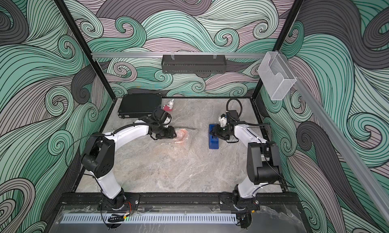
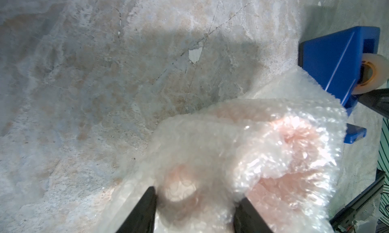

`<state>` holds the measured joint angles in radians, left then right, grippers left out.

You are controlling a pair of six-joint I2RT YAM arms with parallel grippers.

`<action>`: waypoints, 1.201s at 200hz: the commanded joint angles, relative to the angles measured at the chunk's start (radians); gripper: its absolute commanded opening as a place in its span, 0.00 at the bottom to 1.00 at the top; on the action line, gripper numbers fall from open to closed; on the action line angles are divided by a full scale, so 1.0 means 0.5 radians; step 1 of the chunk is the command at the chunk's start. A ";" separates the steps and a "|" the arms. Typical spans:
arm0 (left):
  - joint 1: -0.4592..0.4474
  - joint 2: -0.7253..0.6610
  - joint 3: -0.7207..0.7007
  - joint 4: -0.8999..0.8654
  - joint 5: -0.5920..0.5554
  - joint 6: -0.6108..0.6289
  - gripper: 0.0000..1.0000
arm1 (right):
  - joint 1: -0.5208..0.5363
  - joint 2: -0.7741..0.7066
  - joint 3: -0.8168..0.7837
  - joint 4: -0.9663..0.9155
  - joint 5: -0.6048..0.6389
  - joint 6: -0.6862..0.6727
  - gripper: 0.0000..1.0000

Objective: Wrap mugs in bubble wrap
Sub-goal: Tear off the tape using the Tape Cutter.

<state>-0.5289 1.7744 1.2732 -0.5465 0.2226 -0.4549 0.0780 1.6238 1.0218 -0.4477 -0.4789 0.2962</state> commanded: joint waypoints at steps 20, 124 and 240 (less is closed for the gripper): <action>-0.025 -0.025 -0.031 -0.042 0.066 0.026 0.52 | -0.041 -0.020 -0.078 0.043 -0.037 0.018 0.56; -0.025 -0.023 -0.031 -0.036 0.073 0.026 0.52 | -0.064 -0.144 -0.086 -0.073 -0.020 -0.006 0.56; -0.026 -0.035 -0.037 -0.036 0.072 0.023 0.52 | -0.036 -0.008 -0.085 -0.031 -0.087 0.026 0.51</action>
<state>-0.5289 1.7741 1.2716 -0.5453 0.2279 -0.4545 0.0532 1.6043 0.9859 -0.4698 -0.5137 0.2996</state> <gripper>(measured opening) 0.522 0.516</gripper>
